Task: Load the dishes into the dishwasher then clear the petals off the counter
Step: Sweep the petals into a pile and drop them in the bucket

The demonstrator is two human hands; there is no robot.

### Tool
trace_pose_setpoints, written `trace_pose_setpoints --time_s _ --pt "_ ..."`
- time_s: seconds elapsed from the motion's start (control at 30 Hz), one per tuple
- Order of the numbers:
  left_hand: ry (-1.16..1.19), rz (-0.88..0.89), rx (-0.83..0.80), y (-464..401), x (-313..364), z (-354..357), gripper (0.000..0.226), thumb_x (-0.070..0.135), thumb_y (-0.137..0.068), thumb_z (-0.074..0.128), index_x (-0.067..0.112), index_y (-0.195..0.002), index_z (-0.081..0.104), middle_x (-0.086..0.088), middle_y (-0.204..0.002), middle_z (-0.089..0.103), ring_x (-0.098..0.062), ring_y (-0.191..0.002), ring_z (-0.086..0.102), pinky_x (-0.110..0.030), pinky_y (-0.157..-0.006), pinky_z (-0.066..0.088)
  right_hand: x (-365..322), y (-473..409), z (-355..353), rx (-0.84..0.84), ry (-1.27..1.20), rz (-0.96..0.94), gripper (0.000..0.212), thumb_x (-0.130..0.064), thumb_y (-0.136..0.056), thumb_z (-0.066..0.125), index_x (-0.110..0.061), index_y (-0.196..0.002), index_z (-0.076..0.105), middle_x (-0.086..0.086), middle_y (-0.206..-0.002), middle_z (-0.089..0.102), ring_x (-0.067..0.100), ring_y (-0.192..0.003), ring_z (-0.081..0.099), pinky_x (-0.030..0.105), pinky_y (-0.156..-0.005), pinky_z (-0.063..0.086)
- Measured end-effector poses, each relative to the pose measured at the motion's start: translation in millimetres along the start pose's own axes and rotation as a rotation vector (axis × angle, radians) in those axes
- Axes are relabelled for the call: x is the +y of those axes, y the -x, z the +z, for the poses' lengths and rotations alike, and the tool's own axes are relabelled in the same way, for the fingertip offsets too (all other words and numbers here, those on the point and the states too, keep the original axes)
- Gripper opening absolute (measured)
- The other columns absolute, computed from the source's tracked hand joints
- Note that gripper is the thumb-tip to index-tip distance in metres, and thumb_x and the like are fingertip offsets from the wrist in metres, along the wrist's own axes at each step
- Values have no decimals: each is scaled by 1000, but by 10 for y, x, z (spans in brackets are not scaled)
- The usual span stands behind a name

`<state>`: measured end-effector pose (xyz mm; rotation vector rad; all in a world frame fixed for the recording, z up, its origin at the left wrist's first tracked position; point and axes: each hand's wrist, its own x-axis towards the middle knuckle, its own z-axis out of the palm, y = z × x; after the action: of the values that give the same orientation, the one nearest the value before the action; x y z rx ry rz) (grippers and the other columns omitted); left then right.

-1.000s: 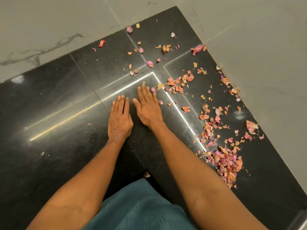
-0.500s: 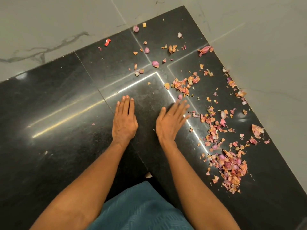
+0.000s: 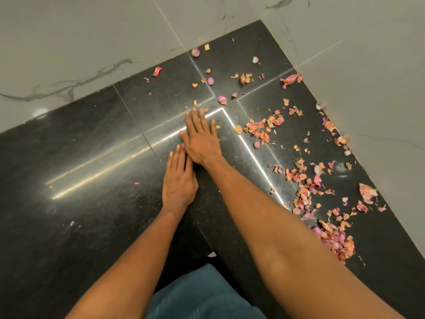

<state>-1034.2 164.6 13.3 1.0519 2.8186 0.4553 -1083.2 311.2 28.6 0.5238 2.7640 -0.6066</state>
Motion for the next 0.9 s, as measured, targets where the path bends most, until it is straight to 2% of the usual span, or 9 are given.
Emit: trace_pose_setpoints --time_s 0.1,0.2,0.3,0.4,0.47,0.53,0.63,0.73,0.9 --pt "2 -9 4 -2 3 10 59 12 -98 39 -1 -155 29 -21 -163 25 -30 -155 15 -48 -125 16 328 204 2 47 54 43 66 -49 -110 16 -19 -165 -5 -1 -172 -13 19 -158 -17 53 -128 -4" --pt "-11 -32 -8 -23 6 24 58 13 -97 41 0 -153 34 -20 -160 31 -32 -153 22 -48 -124 20 550 558 112 135 56 210 70 -57 -108 12 -20 -165 -4 -1 -172 -13 19 -158 -17 51 -128 -7" --pt "54 -83 67 -294 64 -63 39 13 -90 51 4 -128 56 -18 -130 54 -35 -121 51 -45 -103 41 691 912 168 153 30 355 70 -58 -108 13 -23 -165 -4 1 -172 -12 21 -158 -18 55 -126 -11" --pt "155 -149 184 -776 21 -198 22 11 -89 53 6 -110 58 -13 -113 53 -29 -101 49 -39 -86 41 772 1192 192 137 60 410 67 -59 -108 12 -30 -164 -7 2 -172 -15 28 -157 -18 61 -123 -14" --pt "178 -188 236 -1099 -99 -282 23 11 -90 52 3 -111 57 -15 -117 52 -30 -105 48 -42 -89 43 820 1348 214 132 100 453 67 -61 -107 10 -30 -164 -6 6 -172 -15 33 -158 -15 63 -122 -13" --pt "152 -222 223 -1404 -290 -337 33 17 -95 48 -1 -123 53 -20 -131 49 -35 -120 46 -47 -103 40 870 1483 227 139 116 511 71 -62 -107 11 -26 -165 -5 11 -172 -10 35 -158 -11 64 -123 -9" --pt "104 -375 143 -1777 -728 -419 63 35 -103 38 -4 -152 29 -25 -160 27 -39 -150 21 -50 -124 14 911 1619 244 159 96 571 77 -64 -106 14 -16 -165 -2 15 -172 -6 32 -158 -11 63 -124 -7" --pt "25 -481 26 -1916 -1107 -387 78 50 -103 23 -5 -158 12 -27 -165 9 -38 -155 4 -57 -124 4 893 1627 229 184 38 579 81 -61 -107 19 -9 -164 -6 14 -172 -11 28 -157 -18 61 -125 -8" --pt "-117 -261 -78 -1755 -779 -229 89 66 -99 -1 0 -159 2 -22 -167 -3 -35 -155 -7 -56 -124 -4 757 1349 105 257 -9 370 73 -45 -110 29 -10 -164 -6 6 -172 -15 19 -156 -22 55 -122 -20"
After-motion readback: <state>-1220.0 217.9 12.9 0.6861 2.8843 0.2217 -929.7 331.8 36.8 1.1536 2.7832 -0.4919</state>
